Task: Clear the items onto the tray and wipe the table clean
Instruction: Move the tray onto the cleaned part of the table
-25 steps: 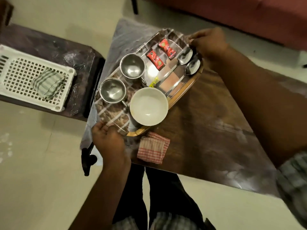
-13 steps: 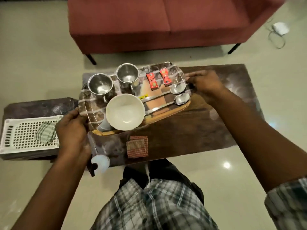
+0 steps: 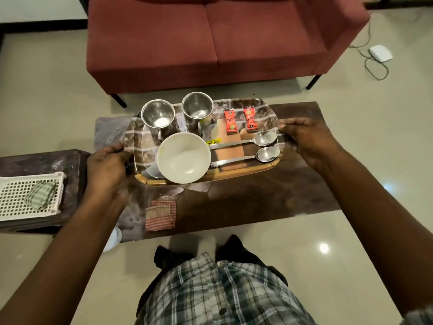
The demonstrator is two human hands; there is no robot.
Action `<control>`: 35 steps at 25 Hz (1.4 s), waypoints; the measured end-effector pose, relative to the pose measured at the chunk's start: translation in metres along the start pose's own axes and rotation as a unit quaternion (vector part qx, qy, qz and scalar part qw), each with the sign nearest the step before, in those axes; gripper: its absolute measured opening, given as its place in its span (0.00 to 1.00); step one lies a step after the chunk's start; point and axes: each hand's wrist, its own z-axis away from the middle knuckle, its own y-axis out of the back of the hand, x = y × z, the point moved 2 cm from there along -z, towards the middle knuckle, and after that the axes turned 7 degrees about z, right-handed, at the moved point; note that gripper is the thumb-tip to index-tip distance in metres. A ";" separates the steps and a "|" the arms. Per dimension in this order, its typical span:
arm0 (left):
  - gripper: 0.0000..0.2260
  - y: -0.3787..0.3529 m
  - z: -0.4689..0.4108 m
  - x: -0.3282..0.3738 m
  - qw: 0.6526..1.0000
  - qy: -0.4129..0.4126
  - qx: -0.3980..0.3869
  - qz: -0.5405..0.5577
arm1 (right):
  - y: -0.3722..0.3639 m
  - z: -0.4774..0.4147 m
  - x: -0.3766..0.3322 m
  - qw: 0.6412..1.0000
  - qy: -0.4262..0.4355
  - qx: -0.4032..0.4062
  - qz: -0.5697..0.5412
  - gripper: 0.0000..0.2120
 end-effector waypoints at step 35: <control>0.17 -0.131 -0.227 -0.268 0.974 0.140 0.018 -0.176 | -0.018 -0.281 0.223 0.982 -0.181 0.032 0.043 0.11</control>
